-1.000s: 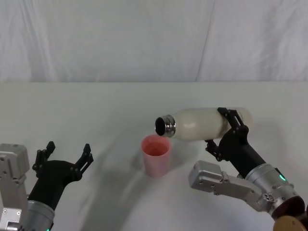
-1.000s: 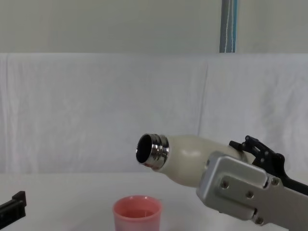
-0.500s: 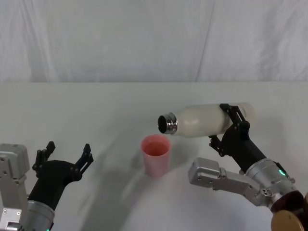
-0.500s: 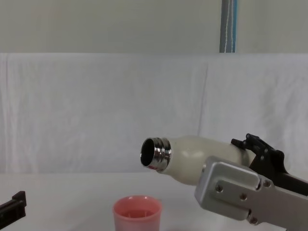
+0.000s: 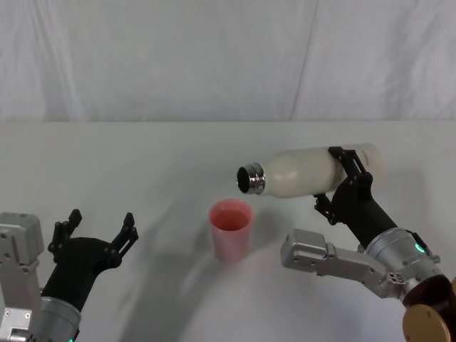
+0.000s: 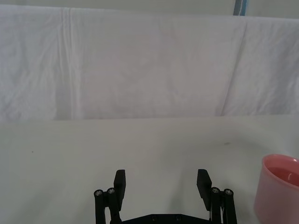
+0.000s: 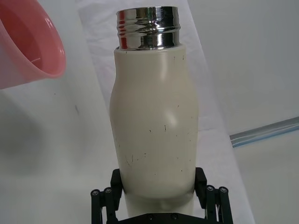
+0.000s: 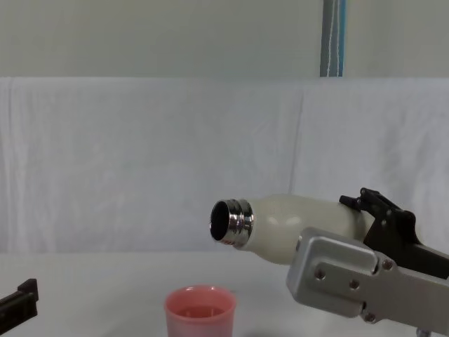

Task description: Grasp the thermos with one hand and pour water into the cup lid.

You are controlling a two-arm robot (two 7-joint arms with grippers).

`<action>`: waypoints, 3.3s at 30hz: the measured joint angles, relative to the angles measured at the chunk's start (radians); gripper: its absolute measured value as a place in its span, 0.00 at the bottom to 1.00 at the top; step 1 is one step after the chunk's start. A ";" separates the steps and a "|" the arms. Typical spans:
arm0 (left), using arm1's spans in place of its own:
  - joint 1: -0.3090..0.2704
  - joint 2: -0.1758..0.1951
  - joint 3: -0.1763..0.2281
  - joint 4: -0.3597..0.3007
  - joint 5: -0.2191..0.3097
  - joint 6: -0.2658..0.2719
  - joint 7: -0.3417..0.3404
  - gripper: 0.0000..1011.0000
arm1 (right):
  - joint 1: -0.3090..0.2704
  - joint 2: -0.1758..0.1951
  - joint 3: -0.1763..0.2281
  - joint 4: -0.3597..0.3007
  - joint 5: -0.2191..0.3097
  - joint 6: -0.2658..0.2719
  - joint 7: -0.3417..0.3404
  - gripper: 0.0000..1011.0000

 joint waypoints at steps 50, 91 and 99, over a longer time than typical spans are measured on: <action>0.000 0.000 0.000 0.000 0.000 0.000 0.000 0.99 | 0.033 0.016 -0.041 0.032 -0.062 0.014 -0.020 0.94; 0.000 0.000 0.000 0.000 0.000 0.000 0.000 0.99 | 0.063 0.031 -0.063 0.050 -0.103 0.029 -0.020 0.94; 0.000 0.000 0.000 0.000 0.000 0.000 0.000 0.99 | 0.067 0.033 -0.067 0.055 -0.109 0.030 -0.022 0.94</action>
